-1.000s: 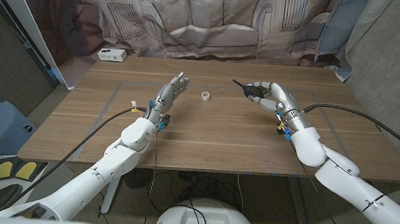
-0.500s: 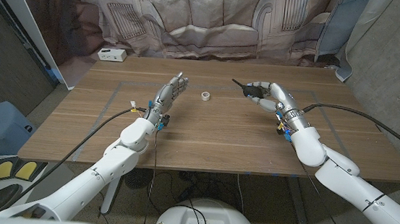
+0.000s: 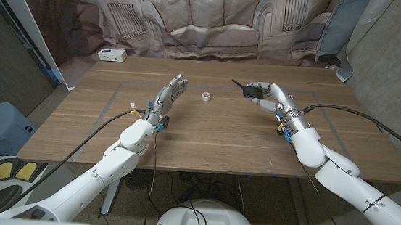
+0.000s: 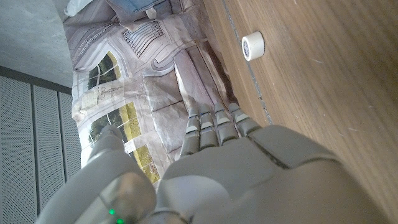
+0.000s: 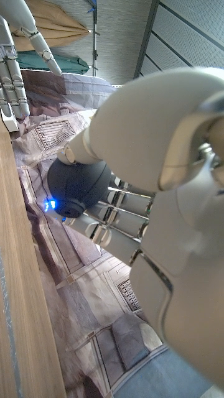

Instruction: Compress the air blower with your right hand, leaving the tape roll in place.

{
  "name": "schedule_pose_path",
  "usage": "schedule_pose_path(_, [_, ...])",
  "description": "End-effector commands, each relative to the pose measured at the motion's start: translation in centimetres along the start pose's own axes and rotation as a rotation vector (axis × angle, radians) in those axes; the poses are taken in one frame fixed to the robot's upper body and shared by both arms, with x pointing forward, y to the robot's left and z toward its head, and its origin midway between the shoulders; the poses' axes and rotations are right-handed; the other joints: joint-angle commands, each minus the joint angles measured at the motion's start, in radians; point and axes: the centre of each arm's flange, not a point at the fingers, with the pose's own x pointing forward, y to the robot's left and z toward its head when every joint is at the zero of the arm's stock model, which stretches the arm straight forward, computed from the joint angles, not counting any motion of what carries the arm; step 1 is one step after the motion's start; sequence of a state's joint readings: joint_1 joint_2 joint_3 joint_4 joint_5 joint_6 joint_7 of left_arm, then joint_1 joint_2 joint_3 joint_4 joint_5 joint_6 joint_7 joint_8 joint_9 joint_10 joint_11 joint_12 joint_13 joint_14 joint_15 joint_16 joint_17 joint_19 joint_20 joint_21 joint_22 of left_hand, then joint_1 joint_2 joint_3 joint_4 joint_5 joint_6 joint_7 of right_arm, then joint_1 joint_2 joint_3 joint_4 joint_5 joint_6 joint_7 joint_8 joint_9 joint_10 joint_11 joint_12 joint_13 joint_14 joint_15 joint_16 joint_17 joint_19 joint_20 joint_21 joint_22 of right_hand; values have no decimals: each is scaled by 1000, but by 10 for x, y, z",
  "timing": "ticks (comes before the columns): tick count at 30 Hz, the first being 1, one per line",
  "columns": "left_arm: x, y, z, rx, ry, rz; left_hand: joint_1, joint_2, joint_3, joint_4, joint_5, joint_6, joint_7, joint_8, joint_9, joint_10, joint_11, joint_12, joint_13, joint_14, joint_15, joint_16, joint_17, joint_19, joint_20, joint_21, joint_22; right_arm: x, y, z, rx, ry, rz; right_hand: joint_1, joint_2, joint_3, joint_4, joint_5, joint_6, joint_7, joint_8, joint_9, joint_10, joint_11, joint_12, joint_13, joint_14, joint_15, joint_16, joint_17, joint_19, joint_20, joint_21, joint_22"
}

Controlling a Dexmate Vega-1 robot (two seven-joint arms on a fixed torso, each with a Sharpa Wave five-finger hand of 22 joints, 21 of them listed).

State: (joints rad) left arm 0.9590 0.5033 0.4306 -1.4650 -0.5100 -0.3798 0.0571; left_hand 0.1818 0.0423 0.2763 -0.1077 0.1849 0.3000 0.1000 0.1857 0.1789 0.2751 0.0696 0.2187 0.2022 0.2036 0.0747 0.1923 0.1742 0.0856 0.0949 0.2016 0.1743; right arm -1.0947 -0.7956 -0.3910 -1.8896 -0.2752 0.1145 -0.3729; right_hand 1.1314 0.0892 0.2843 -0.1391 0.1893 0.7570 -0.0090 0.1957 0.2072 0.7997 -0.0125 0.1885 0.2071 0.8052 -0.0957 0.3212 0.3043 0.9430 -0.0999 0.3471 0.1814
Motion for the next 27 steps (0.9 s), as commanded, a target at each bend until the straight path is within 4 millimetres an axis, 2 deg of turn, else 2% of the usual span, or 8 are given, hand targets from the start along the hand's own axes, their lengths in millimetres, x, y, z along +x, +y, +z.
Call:
schedule_pose_path(1, [-1, 3, -2, -4, 5, 2, 4, 10, 5, -5, 0, 7, -1, 6, 5, 7, 4, -2, 1, 10, 2, -3, 6, 6, 6, -4, 5, 1, 1, 2, -7, 0, 9, -6, -4, -6, -1, -4, -2, 3, 1, 2, -9, 3, -2, 3, -12, -31, -6, 5, -1, 0, -5, 2])
schedule_pose_path(27, [-3, 6, 1, 4, 6, -6, 6, 14, 8, -6, 0, 7, 0, 6, 5, 8, 4, -2, 1, 10, 3, -3, 6, 6, 7, -4, 5, -5, 1, 5, -71, 15, 84, -23, -8, -19, 3, -6, -7, 5, 4, 1, -11, 6, 4, 2, -12, -29, -7, 6, -4, 4, -7, 1])
